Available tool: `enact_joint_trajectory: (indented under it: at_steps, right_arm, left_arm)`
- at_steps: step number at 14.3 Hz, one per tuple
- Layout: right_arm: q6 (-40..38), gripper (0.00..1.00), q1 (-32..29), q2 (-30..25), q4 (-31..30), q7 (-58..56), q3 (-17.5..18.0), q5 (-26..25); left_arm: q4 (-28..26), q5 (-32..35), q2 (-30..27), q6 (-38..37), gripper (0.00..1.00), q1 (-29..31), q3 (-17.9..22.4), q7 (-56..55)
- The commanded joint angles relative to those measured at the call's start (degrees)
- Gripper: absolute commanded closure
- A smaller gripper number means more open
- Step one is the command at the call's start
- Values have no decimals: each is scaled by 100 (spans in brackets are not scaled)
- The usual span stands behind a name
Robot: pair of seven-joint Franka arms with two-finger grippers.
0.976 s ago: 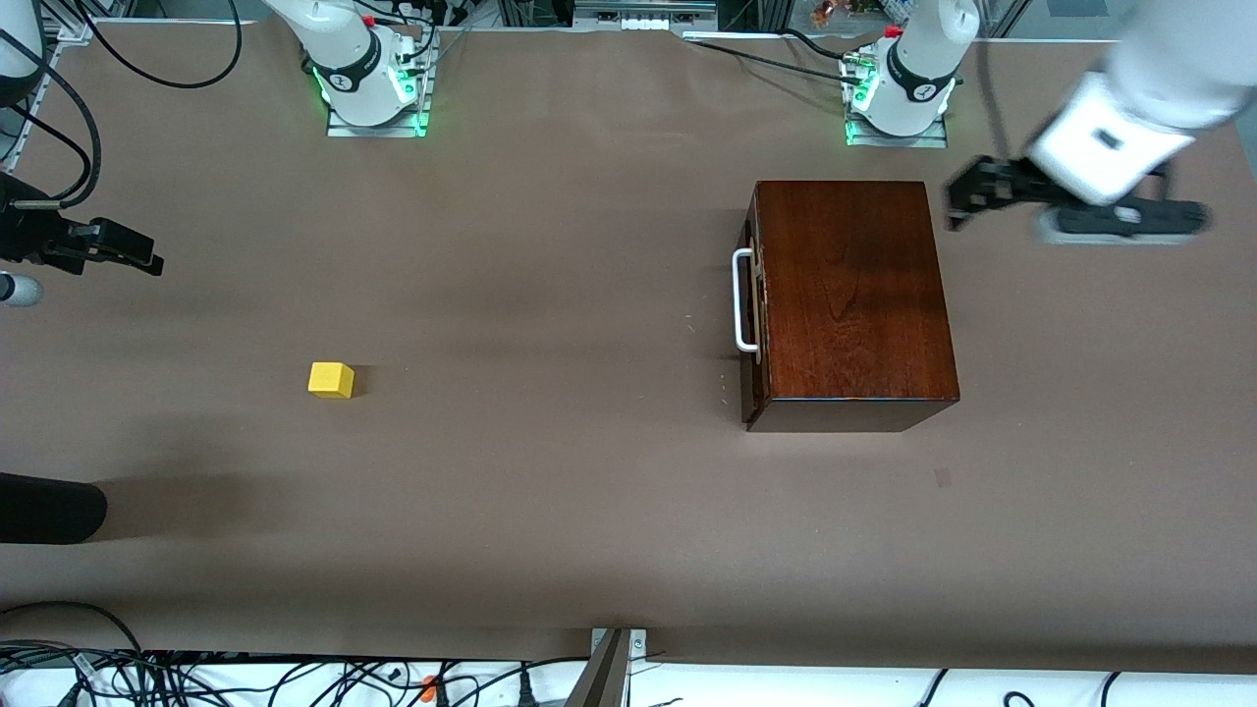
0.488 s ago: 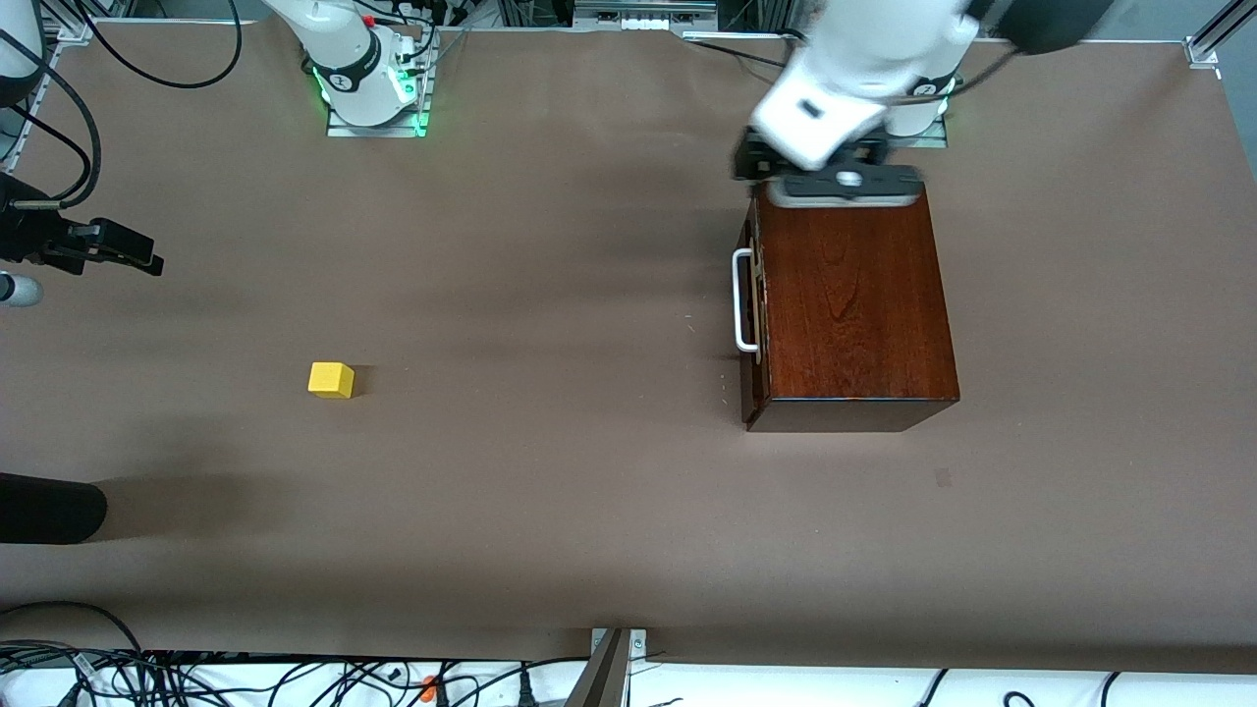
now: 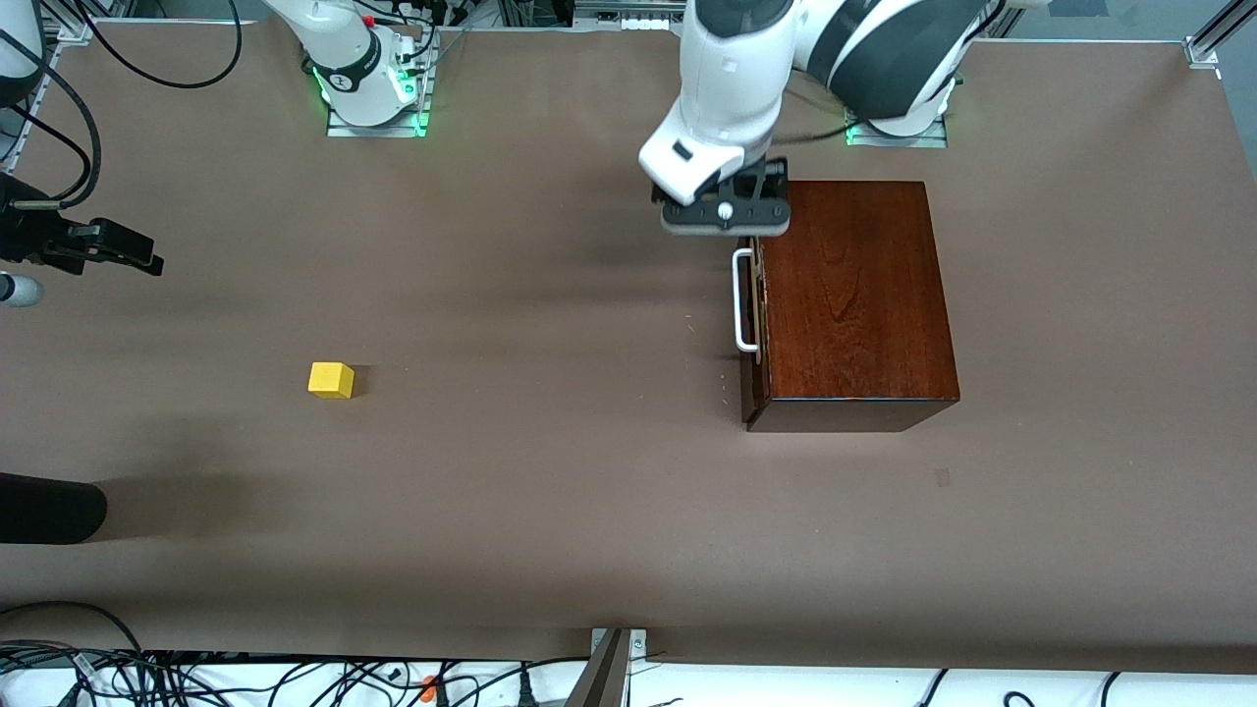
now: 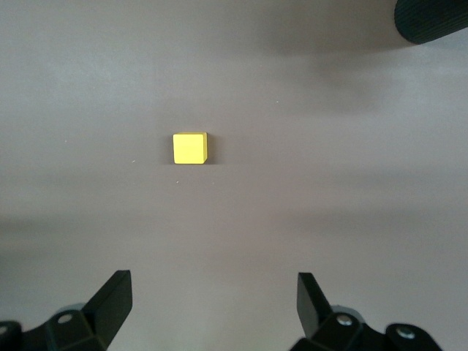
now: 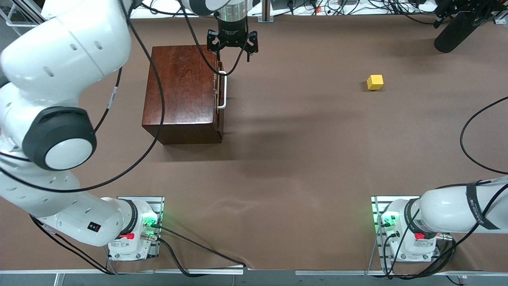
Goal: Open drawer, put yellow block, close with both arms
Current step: 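Move the left gripper down to the white drawer handle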
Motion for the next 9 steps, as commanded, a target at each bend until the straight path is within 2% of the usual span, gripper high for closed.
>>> enact_joint_trajectory:
  at_steps: [1, 6, 9]
  right_arm:
    - [-29, 0, -59, 62, 139, 22, 34, 73]
    - [-29, 0, -59, 62, 139, 22, 34, 64]
    - [-29, 0, -59, 70, 139, 22, 34, 64]
  left_arm:
    - [123, 273, 295, 209, 0, -56, 22, 40]
    - [-176, 817, 726, 508, 0, -144, 31, -57]
    - [-615, 1123, 735, 1000, 0, -153, 31, -354]
